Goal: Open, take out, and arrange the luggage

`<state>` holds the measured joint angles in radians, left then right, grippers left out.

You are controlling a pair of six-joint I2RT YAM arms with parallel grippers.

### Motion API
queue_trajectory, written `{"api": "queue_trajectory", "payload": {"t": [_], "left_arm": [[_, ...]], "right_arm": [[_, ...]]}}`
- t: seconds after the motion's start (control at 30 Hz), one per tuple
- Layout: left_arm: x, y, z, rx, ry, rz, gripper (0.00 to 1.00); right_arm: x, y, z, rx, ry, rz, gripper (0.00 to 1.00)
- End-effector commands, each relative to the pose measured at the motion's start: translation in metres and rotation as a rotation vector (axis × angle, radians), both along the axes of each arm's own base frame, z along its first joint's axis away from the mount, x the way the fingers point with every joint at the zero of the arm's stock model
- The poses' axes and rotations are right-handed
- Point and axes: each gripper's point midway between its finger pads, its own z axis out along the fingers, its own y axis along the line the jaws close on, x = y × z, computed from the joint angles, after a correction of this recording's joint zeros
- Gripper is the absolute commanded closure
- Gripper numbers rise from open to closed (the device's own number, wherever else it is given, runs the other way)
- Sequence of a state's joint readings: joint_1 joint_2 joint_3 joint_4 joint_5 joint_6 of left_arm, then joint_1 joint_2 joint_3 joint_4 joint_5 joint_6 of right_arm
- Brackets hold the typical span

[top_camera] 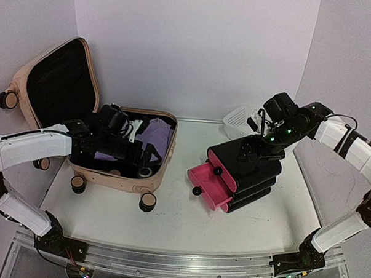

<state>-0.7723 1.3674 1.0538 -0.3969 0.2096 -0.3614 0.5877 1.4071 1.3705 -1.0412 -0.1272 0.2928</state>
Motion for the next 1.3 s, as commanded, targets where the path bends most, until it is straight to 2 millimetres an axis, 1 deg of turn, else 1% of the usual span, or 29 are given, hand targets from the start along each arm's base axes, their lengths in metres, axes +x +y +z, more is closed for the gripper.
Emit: {"api": "queue_trajectory", "payload": {"t": [0.0,0.03,0.1,0.13,0.2,0.27,0.37,0.47,0.5,0.57,0.6,0.67,0.77,0.87,0.93,1.0,1.27], "left_arm": [[0.030,0.070,-0.014,0.174,0.140,0.172,0.01],[0.037,0.082,-0.014,0.195,0.178,0.209,0.01],[0.045,0.101,-0.014,0.232,0.259,0.267,0.01],[0.049,0.108,-0.011,0.242,0.289,0.290,0.01],[0.059,0.116,-0.003,0.257,0.322,0.321,0.01],[0.056,0.127,-0.002,0.300,0.410,0.345,0.01],[0.057,0.132,-0.009,0.371,0.511,0.336,0.04],[0.065,0.118,-0.019,0.367,0.575,0.276,0.12],[0.066,0.111,-0.022,0.348,0.601,0.266,0.13],[0.070,0.098,-0.026,0.315,0.642,0.264,0.13],[0.072,0.090,-0.028,0.313,0.645,0.257,0.13],[0.074,0.073,-0.029,0.327,0.623,0.226,0.12],[0.067,0.047,-0.038,0.370,0.609,0.181,0.12],[0.057,0.034,-0.055,0.452,0.598,0.166,0.12],[0.052,0.034,-0.069,0.520,0.592,0.176,0.12],[0.051,0.035,-0.081,0.576,0.578,0.186,0.11],[0.062,0.034,-0.108,0.693,0.522,0.241,0.08]], "right_arm": [[0.037,-0.015,0.014,-0.126,-0.190,-0.019,0.02],[0.043,-0.018,0.015,-0.147,-0.208,-0.028,0.02],[0.053,-0.021,0.017,-0.191,-0.237,-0.040,0.02],[0.058,-0.022,0.018,-0.207,-0.246,-0.046,0.02],[0.062,-0.024,0.017,-0.242,-0.232,-0.050,0.02],[0.060,-0.027,0.014,-0.271,-0.185,-0.064,0.02],[0.055,-0.031,0.014,-0.304,-0.129,-0.079,0.02],[0.055,-0.032,0.013,-0.325,-0.116,-0.058,0.02],[0.056,-0.032,0.011,-0.337,-0.111,-0.046,0.02],[0.060,-0.034,0.013,-0.373,-0.104,-0.041,0.02],[0.063,-0.034,0.017,-0.385,-0.104,-0.039,0.02],[0.063,-0.034,0.015,-0.404,-0.083,-0.024,0.02],[0.060,-0.034,0.013,-0.398,-0.051,-0.010,0.02],[0.055,-0.036,0.016,-0.393,-0.041,-0.001,0.02],[0.051,-0.040,0.017,-0.400,-0.042,0.005,0.02],[0.046,-0.047,0.020,-0.405,-0.046,0.003,0.02],[0.027,-0.061,0.026,-0.398,-0.059,-0.001,0.02]]}}
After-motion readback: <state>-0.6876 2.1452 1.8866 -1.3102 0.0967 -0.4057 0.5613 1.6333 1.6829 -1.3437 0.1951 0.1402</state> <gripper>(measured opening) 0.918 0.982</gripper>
